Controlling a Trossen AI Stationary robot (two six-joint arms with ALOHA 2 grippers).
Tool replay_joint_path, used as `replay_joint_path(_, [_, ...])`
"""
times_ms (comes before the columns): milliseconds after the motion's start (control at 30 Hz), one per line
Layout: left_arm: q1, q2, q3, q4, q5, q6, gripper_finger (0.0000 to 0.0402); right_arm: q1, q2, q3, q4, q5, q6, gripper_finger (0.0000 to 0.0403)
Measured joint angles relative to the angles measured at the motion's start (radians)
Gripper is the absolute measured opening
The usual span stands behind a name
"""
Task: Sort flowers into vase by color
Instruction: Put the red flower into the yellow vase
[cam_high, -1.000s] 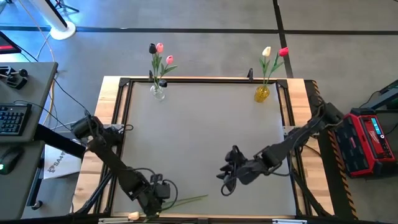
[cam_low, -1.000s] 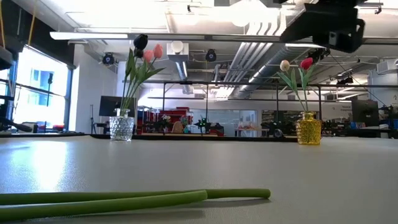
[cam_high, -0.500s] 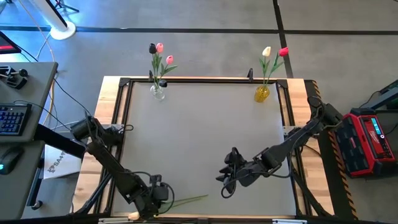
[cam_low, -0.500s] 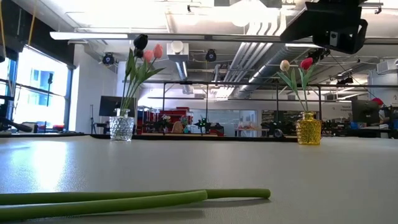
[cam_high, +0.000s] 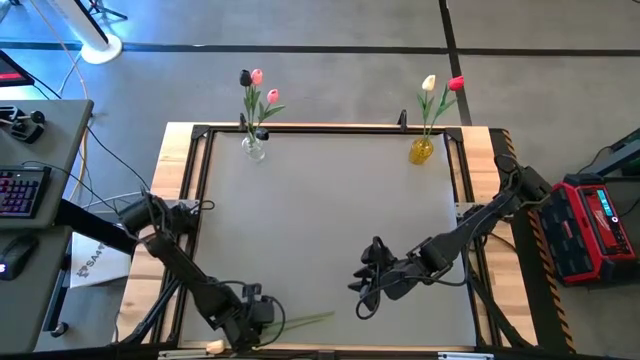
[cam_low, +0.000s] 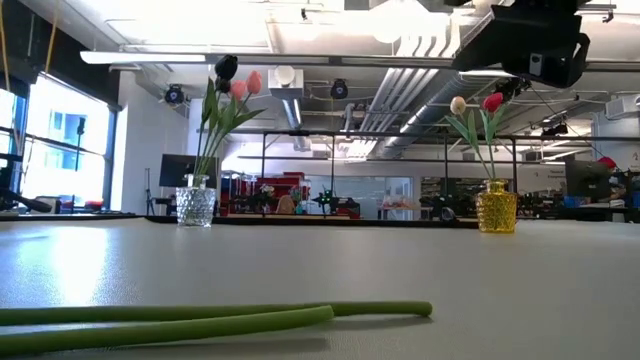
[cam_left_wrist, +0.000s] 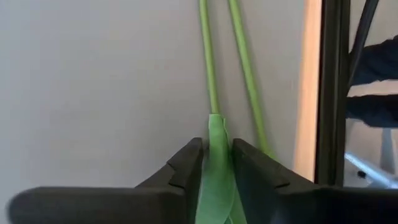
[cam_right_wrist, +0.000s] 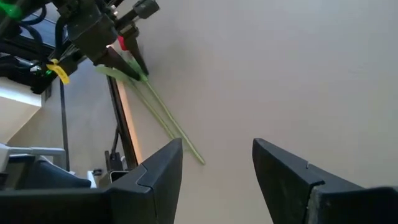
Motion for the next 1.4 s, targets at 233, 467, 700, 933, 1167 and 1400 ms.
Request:
replay_joint_path(233, [0.037,0.010,0.097,-0.222,-0.013,0.139,0.0007,-0.025,0.000,0.000,-0.014,0.000,0.054,0.0183])
replay_joint_path(467, [0.092,0.009,0.258,-0.460,-0.181,0.421,0.0006,-0.046,0.000,0.000,0.066,-0.004,0.081,0.0183])
replay_joint_path(700, [0.157,0.007,0.371,-0.552,-0.513,0.908,0.0003,-0.139,0.000,0.000,0.243,-0.228,-0.009,0.0183])
replay_joint_path(933, [0.251,0.006,0.425,-0.539,-0.660,1.305,0.0003,-0.236,0.000,0.000,0.306,-0.313,-0.095,0.0183])
replay_joint_path(1167, [0.342,-0.030,0.442,-0.463,-0.635,1.459,0.0003,-0.295,0.000,0.000,0.275,-0.353,-0.167,0.0183])
replay_joint_path(1400, [0.410,-0.097,0.442,-0.356,-0.510,1.586,0.0003,-0.362,-0.002,0.000,0.184,-0.358,-0.271,0.0181])
